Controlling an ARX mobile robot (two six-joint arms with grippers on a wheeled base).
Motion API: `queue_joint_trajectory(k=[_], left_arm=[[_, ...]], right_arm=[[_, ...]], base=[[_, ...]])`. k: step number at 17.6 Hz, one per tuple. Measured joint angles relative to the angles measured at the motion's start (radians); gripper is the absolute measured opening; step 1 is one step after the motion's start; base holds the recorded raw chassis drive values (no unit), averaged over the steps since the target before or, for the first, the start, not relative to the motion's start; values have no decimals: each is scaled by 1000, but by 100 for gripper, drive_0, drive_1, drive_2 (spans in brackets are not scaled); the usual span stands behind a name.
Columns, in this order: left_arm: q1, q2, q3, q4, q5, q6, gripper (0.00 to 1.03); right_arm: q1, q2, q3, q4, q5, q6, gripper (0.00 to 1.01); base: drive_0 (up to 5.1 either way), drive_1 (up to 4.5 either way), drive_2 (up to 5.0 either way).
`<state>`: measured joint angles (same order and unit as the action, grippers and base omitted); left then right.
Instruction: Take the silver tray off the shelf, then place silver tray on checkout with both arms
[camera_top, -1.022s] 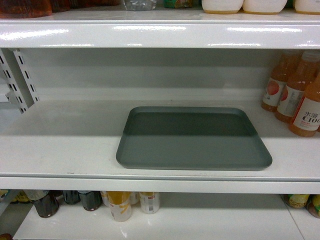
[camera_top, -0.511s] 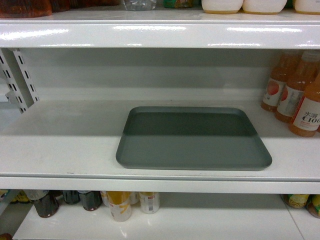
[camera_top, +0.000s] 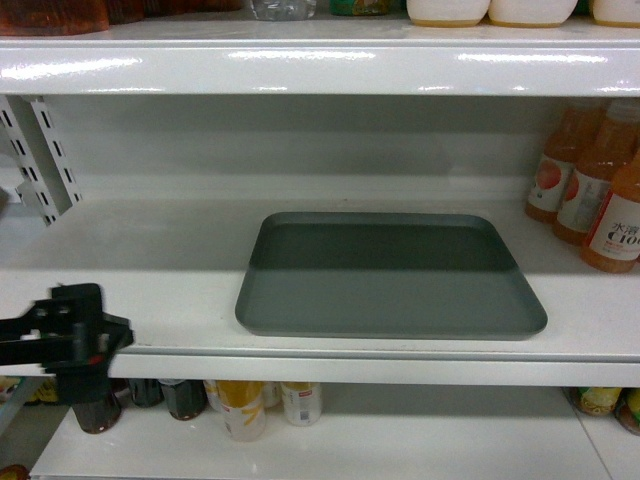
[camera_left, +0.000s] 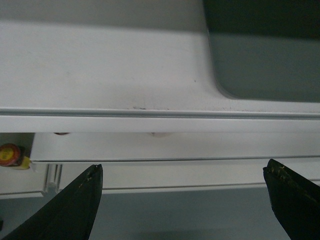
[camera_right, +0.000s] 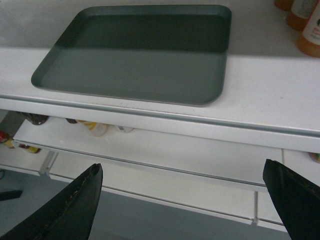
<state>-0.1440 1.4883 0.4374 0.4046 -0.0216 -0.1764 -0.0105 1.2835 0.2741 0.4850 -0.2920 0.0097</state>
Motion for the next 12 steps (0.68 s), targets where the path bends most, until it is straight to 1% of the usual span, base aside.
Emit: queue_joint_trajectory(k=[2, 3, 4, 6, 7, 9, 11, 12], left_arm=[[-23, 163, 77, 24, -4, 1, 98], [-33, 226, 112, 35, -8, 1, 98], [-38, 298, 162, 33, -19, 1, 98], [-49, 391, 248, 18, -21, -1, 98], [-61, 463, 351, -27, -25, -19, 98], [-89, 522, 460, -70, -34, -25, 98], [-114, 566, 548, -102, -40, -25, 98], [-129, 616, 623, -138, -46, -26, 98]], right_arm=[[14, 150, 56, 82, 13, 17, 98], [19, 208, 80, 105, 23, 21, 98], [24, 273, 110, 119, 23, 34, 98], [24, 368, 161, 145, 23, 54, 98], [24, 460, 228, 157, 29, 78, 98], [23, 565, 316, 158, 36, 116, 98], [24, 621, 383, 142, 42, 138, 98], [27, 668, 457, 121, 57, 156, 98]], base=[[0, 0, 0], [0, 0, 0], [0, 0, 0], [0, 0, 0], [0, 0, 0], [0, 0, 0], [0, 0, 0], [0, 0, 0]])
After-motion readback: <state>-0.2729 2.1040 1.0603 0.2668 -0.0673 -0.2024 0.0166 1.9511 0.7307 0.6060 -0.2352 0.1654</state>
